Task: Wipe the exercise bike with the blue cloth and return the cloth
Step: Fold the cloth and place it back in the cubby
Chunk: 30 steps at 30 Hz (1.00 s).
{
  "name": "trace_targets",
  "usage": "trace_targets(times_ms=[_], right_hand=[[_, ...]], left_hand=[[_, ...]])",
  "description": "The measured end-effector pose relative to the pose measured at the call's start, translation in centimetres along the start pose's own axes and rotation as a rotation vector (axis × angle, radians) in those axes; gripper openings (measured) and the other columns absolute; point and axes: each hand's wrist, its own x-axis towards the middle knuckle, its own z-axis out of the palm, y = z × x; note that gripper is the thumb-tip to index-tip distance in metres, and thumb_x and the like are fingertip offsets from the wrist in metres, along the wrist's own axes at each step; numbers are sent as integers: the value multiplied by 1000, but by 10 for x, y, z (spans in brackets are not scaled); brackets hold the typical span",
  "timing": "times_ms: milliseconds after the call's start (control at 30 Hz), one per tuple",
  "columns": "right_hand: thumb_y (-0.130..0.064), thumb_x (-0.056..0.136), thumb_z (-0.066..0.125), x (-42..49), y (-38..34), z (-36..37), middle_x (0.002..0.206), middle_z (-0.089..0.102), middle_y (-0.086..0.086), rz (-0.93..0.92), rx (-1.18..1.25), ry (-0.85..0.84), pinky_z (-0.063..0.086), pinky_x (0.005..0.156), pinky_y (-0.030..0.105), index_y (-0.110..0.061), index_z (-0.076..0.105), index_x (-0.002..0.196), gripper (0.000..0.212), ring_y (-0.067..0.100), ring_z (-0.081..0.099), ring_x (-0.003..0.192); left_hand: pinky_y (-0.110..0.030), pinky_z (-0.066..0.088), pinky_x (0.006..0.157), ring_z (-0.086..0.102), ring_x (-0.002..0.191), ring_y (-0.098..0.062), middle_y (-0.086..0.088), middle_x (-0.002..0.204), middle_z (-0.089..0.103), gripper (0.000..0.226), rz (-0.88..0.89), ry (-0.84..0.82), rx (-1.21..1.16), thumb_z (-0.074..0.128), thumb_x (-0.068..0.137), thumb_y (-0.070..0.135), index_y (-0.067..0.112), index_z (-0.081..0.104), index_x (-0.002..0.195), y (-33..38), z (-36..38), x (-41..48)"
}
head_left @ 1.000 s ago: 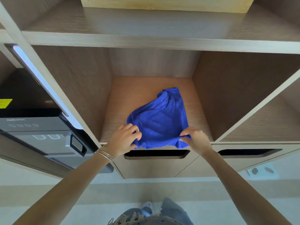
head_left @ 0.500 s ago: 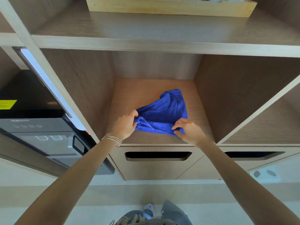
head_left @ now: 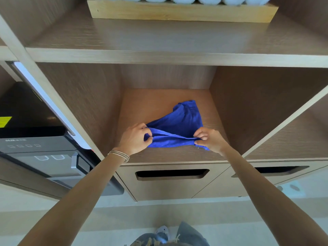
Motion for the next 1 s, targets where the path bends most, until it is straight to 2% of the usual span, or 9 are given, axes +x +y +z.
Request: trace_targets(times_ms=[67,133,200,267,467,567,733,833,1000], right_hand=[[1,75,68,3,-1,-9,86,71,0,15,3,-59,50,68,12,-15,64,84,18,13,69,79],[8,75,63,6,-1,-16,86,72,9,13,24,-86,53,68,19,-11,63,80,19,21,70,79],[12,74,58,8,-2,-20,87,72,14,22,32,-82,53,69,26,-11,62,77,23,24,69,80],[12,73,56,9,-3,-23,87,69,9,36,-3,-66,50,67,22,-14,62,75,27,19,67,80],[1,82,61,8,0,-29,83,66,8,22,-137,-19,47,75,31,-19,55,75,22,19,61,78],[4,84,58,3,-2,-35,83,64,5,-88,-143,110,41,71,6,-17,52,80,23,-2,60,76],[17,80,41,-2,-10,-36,78,60,-7,-201,-203,143,35,67,2,-19,58,66,43,-5,55,75],[19,74,35,-4,-11,-26,90,67,4,-178,-277,83,35,73,6,-9,69,68,44,15,57,85],[-9,81,64,-8,-9,4,106,60,4,-118,-407,-38,44,87,29,-10,69,92,12,20,57,99]], left_hand=[[-29,41,74,51,89,-13,10,96,56,27,-23,-68,54,68,76,51,25,62,84,2,0,3],[-28,40,68,48,80,-13,10,93,52,34,-60,-113,51,72,71,51,23,57,83,5,-2,5],[-28,36,64,48,77,-15,10,92,51,29,-102,-119,-32,74,73,38,21,55,86,7,-4,7],[-27,31,61,46,75,-15,9,85,50,24,-98,-139,-131,74,74,24,20,58,91,8,-6,9],[-4,34,52,42,54,0,15,63,48,33,-92,-155,-381,55,80,-10,13,68,100,7,-23,17],[-5,35,52,40,50,-2,14,56,44,31,-93,-124,-379,53,82,-10,13,71,94,9,-27,16],[-5,36,56,44,57,-7,8,59,46,17,-114,-136,-350,61,85,3,13,71,93,7,-27,14],[-4,37,60,47,62,-3,13,63,50,11,-144,-117,-369,68,83,11,11,72,93,5,-25,12],[-18,36,63,49,77,-15,5,83,51,42,-108,-305,-319,84,63,17,19,67,101,1,-25,6]])
